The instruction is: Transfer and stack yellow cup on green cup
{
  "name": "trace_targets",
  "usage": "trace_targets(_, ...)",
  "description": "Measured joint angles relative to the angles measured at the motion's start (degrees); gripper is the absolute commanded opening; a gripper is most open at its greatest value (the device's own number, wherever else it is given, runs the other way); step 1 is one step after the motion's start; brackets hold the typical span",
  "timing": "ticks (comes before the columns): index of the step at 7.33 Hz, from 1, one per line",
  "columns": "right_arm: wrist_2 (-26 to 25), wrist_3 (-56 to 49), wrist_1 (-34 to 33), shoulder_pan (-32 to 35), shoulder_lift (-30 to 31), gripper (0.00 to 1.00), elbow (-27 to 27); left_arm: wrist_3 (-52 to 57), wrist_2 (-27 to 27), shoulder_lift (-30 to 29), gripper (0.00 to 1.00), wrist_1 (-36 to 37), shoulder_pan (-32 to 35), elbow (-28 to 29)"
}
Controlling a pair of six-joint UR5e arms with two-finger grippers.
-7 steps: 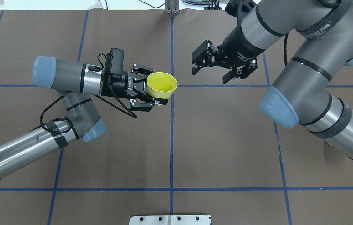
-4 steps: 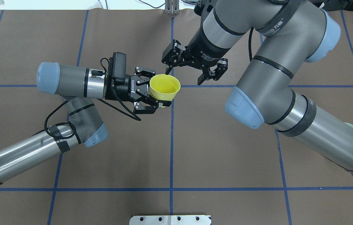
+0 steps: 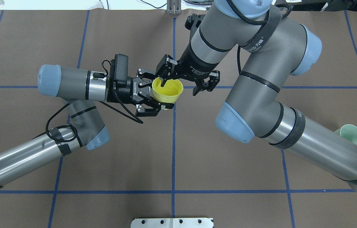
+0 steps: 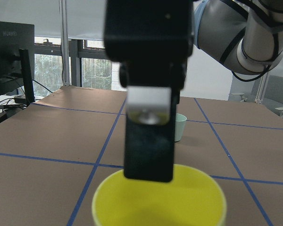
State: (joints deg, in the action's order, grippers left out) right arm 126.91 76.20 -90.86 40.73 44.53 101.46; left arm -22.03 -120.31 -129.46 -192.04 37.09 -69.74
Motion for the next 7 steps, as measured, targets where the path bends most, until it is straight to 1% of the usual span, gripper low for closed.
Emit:
trace_targets(2,-0.4,-0.3,0.0,-0.3,1.3,1.00,0.2,0.0,0.0,0.1,0.15,-0.1,0.0,0.0)
trace_targets(3,-1.0,-0.6,0.0,-0.7,1.8,1.00,0.2,0.0,0.0,0.1,0.18,-0.1,0.0,0.0)
trace_targets(4,-2.3,-0.8,0.0,-1.4,2.2,0.97,0.3,0.0,0.0,0.2,0.18,-0.1,-0.1,0.0)
trace_targets(5,-4.2,-0.9,0.0,-2.3,2.3,0.64,0.4,0.1,0.0,0.3,0.20,-0.3,-0.1,0.1)
trace_targets(6,-5.6,-1.0,0.1,-2.9,2.2,0.01,0.5,0.1,0.0,0.4,0.25,-0.6,-0.2,0.1)
trace_targets(7,-6.1,-1.1,0.1,-3.2,2.0,0.00,0.5,0.1,0.0,0.5,0.31,-0.9,-0.3,0.1)
